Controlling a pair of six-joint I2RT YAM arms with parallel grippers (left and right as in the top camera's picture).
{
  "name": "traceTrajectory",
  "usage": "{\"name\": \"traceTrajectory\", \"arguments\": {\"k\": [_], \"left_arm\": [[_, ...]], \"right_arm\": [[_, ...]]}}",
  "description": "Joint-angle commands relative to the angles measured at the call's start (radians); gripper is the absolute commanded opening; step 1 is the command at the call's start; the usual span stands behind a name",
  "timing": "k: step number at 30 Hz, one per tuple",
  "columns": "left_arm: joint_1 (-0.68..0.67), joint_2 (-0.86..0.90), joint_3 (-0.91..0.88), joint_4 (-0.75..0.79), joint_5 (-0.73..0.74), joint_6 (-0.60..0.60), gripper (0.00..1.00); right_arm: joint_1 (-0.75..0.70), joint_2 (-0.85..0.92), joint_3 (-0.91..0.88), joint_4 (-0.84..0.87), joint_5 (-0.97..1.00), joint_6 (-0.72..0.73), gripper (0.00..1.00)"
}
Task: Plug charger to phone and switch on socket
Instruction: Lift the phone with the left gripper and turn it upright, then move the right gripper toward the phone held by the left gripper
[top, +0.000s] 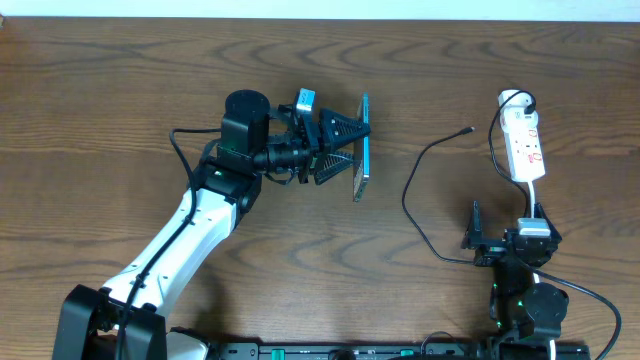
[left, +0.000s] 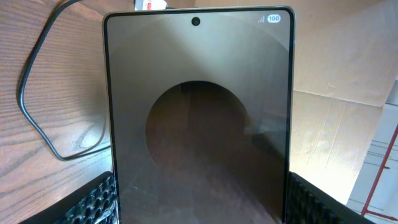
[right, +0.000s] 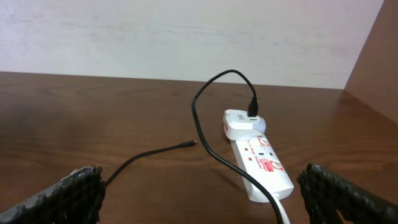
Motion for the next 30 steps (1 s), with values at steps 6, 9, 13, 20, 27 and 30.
{"name": "traceTrajectory", "arguments": {"k": [6,9,13,20,27,30], "left_arm": [[0.003,-0.026,0.004,0.013,0.058,-0.002,0.58],[0.003,-0.026,0.004,0.013,0.069,-0.002,0.58],[0.003,-0.026,0.004,0.013,0.069,-0.002,0.57],[0.003,-0.026,0.004,0.013,0.064,-0.002,0.57],[0.003,-0.026,0.004,0.013,0.047,-0.003,0.57],[0.003,-0.026,0.003,0.013,0.042,-0.003,0.58]], "right_arm": [[0.005,-0.005,-0.002,-0.004,-0.006,-0.008,0.99],[0.005,-0.005,-0.002,-0.004,-0.006,-0.008,0.99],[0.005,-0.005,-0.002,-0.004,-0.006,-0.008,0.99],[0.005,-0.005,-0.002,-0.004,-0.006,-0.008,0.99],[0.005,-0.005,-0.002,-0.004,-0.006,-0.008,0.99],[0.005,-0.005,-0.002,-0.004,-0.005,-0.008,0.99]]}}
